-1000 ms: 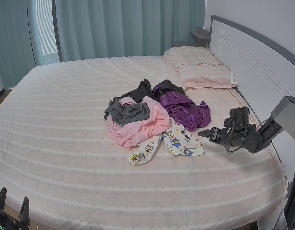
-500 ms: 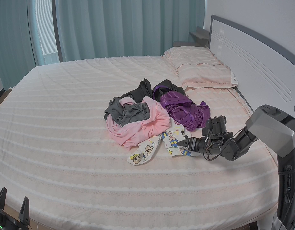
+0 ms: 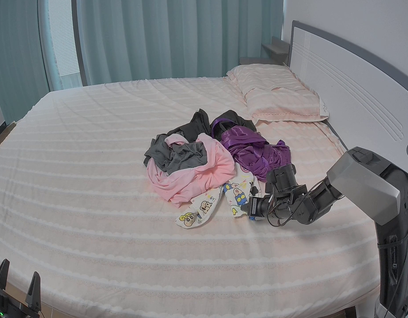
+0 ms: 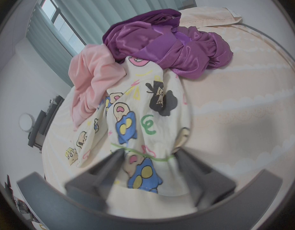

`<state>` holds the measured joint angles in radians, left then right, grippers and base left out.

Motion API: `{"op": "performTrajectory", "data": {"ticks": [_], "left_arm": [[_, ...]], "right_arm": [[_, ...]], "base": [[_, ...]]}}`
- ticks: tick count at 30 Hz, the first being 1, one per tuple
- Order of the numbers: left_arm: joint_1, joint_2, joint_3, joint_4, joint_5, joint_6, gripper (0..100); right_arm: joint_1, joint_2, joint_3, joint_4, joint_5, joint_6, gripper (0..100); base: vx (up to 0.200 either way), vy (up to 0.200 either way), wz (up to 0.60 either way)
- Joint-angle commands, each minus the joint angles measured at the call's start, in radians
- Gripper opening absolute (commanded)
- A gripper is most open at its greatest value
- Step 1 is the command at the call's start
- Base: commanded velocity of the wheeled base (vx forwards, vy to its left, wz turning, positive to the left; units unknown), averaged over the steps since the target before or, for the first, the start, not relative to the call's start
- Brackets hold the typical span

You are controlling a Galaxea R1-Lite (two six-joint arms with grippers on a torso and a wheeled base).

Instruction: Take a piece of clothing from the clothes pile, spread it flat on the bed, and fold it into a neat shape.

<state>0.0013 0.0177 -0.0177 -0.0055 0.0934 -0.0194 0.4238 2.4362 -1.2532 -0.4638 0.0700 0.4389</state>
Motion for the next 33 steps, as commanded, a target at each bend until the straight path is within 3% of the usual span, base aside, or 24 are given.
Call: {"op": "performTrajectory", "data": {"ticks": [1, 9, 18, 33], "left_arm": [[0.0, -0.018, 0.018, -0.001, 0.0, -0.001, 100], [0.0, -0.016, 0.018, -0.001, 0.0, -0.001, 100], [0.0, -0.016, 0.018, -0.001, 0.0, -0.001, 100], [0.0, -0.018, 0.018, -0.002, -0.003, 0.01, 100]], "right_arm": [[0.018, 0.0, -0.02, 0.01, -0.013, -0.017, 0], [0.007, -0.051, 0.014, 0.008, -0.015, -0.02, 0], [-0.043, -0.243, 0.212, 0.007, 0.001, 0.037, 0], [-0.04, -0.658, 0.756, -0.154, 0.215, 0.08, 0]], "base": [[0.0, 0.0, 0.0], [0.0, 0.0, 0.0], [0.0, 0.0, 0.0], [0.0, 0.0, 0.0]]}}
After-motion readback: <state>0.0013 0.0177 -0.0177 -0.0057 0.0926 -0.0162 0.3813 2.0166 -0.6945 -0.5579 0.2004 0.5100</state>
